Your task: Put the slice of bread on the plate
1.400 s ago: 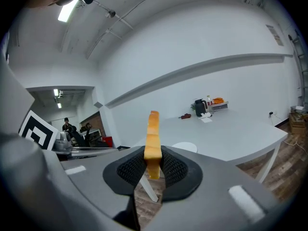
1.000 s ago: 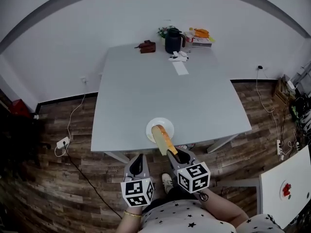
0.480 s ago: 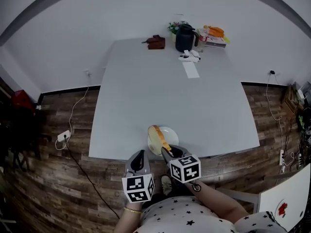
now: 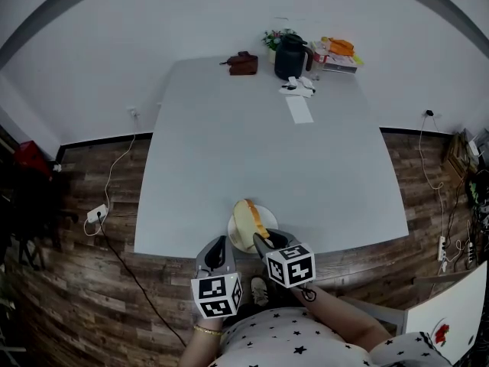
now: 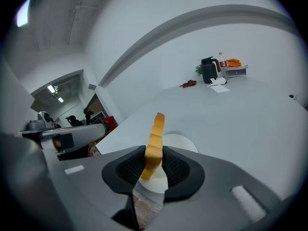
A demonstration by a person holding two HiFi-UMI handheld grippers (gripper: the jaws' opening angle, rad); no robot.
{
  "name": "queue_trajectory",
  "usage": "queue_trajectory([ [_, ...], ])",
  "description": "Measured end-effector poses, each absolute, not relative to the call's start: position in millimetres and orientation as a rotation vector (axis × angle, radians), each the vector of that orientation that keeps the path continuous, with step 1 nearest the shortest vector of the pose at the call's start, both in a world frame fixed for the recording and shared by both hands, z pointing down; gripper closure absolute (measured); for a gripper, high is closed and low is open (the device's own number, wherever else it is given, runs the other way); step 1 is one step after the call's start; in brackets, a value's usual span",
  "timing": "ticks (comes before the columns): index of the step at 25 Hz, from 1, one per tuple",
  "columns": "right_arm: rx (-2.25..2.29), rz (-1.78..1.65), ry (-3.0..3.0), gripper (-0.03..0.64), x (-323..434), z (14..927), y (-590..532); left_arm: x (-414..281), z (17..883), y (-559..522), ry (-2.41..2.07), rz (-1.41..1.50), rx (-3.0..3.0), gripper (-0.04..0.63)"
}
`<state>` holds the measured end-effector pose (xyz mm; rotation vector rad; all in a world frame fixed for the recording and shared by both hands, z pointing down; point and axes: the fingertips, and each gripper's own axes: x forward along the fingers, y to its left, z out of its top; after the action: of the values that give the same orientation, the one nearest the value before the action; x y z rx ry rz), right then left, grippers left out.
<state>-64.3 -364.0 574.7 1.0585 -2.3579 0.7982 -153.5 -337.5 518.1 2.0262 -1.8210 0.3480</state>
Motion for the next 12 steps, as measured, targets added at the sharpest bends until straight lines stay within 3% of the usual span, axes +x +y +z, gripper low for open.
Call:
queue_trajectory([
  [5, 1.14, 0.67, -2.302, 0.468, -49.8, 577.9, -375.6, -148.0, 517.9, -339.8, -1.81, 0.346, 2.04, 0.588],
  [7, 1.161, 0.662, -2.287, 0.417, -44.1, 579.8, -379.2, -147.0, 517.6, -340.6, -1.808, 0.346, 2.043, 0.588],
  [12, 1.204, 0.659, -2.262, 0.397, -31.0, 581.6, -382.3, -144.8, 518.4, -341.2, -1.804, 0.352, 2.049, 0.588],
])
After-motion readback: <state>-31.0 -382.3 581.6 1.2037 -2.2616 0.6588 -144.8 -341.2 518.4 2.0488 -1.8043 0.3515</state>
